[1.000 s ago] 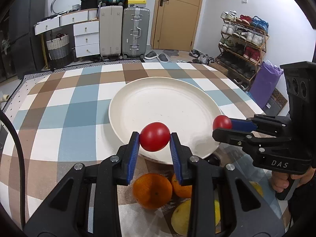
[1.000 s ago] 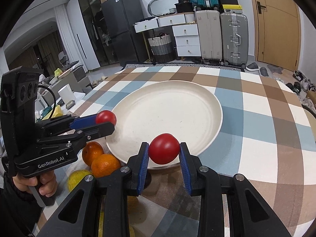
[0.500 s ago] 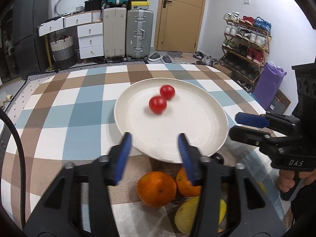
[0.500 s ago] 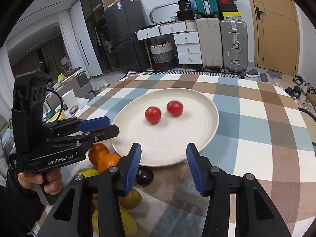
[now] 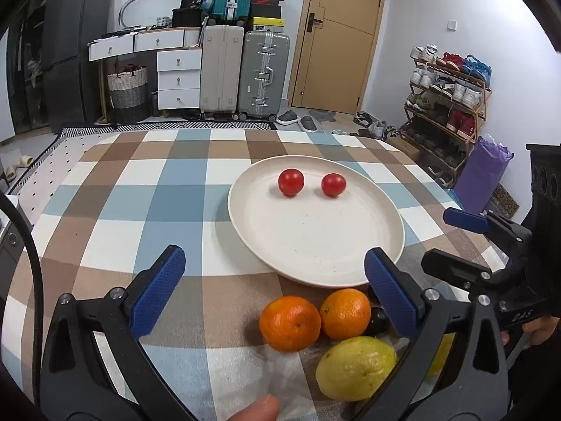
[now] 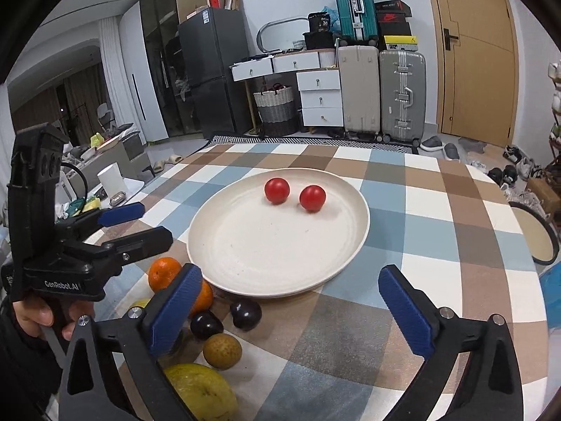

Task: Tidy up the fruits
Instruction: 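Pull both open tools back from the plate toward the remaining fruit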

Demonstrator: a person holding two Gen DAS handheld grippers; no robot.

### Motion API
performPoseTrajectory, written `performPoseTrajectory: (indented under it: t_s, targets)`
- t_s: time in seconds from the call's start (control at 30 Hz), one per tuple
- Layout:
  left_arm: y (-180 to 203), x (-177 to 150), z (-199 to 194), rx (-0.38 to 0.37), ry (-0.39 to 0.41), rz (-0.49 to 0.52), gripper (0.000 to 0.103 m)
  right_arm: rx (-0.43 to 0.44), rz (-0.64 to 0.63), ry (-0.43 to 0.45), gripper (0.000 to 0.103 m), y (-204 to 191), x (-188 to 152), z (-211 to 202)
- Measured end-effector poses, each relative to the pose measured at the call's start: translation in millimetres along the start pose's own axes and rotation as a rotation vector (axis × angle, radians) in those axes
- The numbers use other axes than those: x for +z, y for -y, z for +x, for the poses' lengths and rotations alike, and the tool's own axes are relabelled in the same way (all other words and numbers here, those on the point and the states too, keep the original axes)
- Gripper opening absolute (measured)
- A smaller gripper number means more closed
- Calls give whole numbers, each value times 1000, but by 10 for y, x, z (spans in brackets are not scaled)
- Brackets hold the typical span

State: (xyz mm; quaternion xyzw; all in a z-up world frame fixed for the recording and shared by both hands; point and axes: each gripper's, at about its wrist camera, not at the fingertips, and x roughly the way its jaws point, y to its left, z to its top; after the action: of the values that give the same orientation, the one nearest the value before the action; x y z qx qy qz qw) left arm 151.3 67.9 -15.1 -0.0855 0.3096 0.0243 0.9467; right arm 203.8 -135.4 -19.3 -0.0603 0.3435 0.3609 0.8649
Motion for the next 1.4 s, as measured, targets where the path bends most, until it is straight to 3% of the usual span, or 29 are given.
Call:
performPoseTrajectory:
  t_s: [0.43,1.0,1.4]
  targets:
    - [256,-236,-296,-20,-11,90,102,-5,-9,-22,103,17,-161,-144]
    - [296,-469,-327,-52,-81,112,102,135,14,-35,103,-18,-406,-401]
    - [385,-510,-258,-79,-130,159,102,207,-62,-134,103,-210,-485,-290]
